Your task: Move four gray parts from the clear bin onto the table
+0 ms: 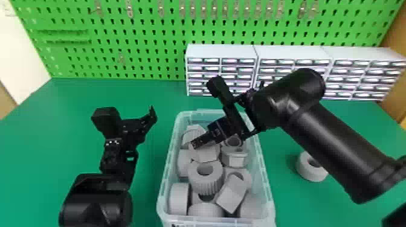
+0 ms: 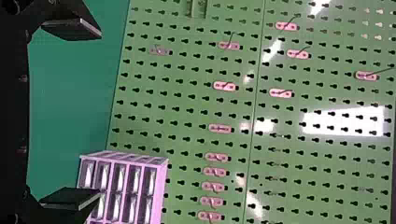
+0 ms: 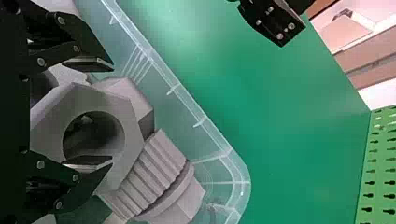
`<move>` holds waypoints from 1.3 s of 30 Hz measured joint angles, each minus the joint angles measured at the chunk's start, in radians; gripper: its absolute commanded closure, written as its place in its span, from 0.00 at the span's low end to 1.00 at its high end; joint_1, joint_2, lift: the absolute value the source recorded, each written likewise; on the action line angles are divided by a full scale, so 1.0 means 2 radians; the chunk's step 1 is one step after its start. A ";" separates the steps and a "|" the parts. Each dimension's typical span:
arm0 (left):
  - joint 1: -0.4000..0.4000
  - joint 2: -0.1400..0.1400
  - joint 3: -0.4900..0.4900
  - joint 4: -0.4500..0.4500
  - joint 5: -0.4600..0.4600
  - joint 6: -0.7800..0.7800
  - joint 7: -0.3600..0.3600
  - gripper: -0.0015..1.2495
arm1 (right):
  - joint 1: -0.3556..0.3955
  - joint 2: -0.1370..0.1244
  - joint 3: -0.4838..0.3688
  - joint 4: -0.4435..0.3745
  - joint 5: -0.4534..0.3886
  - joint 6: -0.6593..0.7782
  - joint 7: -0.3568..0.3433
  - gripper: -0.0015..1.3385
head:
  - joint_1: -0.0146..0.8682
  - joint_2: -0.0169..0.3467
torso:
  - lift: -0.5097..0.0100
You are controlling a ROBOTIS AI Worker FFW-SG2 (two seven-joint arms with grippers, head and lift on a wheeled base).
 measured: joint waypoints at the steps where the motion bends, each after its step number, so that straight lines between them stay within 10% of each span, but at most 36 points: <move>1: 0.000 0.000 0.000 0.000 0.000 0.000 0.000 0.08 | 0.000 0.000 0.002 0.000 -0.001 0.000 0.000 0.41 | 0.80 0.24 | 0.88; 28: -0.002 0.002 0.000 0.000 0.004 -0.002 0.000 0.08 | 0.001 0.001 0.034 0.016 -0.026 -0.005 0.000 0.42 | 0.80 0.24 | 0.88; 39: -0.002 0.002 0.000 0.000 0.005 -0.002 0.000 0.08 | 0.000 0.001 0.037 0.021 -0.027 -0.002 0.000 0.60 | 0.80 0.24 | 0.88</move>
